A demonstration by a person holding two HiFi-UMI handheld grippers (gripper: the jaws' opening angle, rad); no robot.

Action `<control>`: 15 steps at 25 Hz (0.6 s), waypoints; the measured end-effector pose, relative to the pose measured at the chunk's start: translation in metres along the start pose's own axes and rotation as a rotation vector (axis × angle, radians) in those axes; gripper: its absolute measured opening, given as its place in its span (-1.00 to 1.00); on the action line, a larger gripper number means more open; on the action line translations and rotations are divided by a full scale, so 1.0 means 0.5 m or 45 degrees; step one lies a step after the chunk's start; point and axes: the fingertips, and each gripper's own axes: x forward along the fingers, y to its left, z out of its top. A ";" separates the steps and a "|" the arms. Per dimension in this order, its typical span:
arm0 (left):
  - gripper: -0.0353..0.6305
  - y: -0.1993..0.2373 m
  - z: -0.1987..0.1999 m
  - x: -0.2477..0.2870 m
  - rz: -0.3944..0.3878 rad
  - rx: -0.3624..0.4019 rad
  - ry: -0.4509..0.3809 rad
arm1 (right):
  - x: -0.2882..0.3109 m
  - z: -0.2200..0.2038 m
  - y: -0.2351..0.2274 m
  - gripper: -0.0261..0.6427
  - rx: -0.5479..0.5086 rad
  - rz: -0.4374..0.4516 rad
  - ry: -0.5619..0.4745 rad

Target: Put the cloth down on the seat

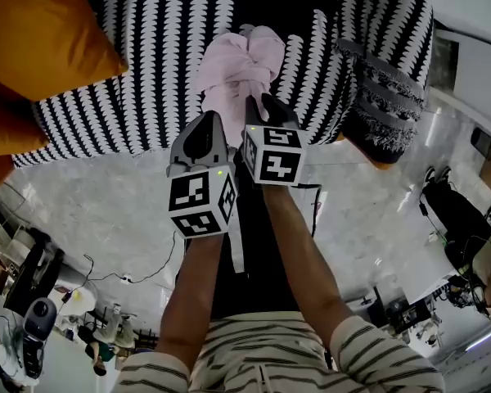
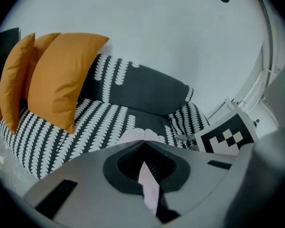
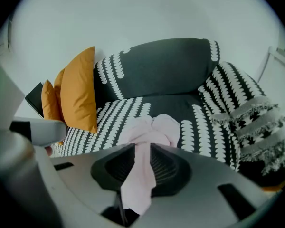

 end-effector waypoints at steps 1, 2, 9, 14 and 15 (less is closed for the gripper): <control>-0.88 -0.004 0.002 0.000 -0.002 -0.001 0.001 | -0.005 0.006 -0.003 -0.60 0.005 0.000 -0.004; -0.88 -0.006 0.004 -0.001 -0.002 -0.002 0.002 | -0.009 0.010 -0.003 -0.60 0.012 0.006 -0.006; -0.88 -0.024 0.011 -0.008 -0.002 -0.002 -0.019 | -0.044 0.018 -0.011 -0.69 0.039 0.012 -0.064; -0.88 -0.031 0.023 -0.037 -0.006 0.011 -0.043 | -0.087 0.035 -0.001 -0.77 0.030 0.015 -0.111; -0.88 -0.026 0.023 -0.041 -0.008 0.014 -0.047 | -0.091 0.038 0.006 -0.78 0.029 0.016 -0.122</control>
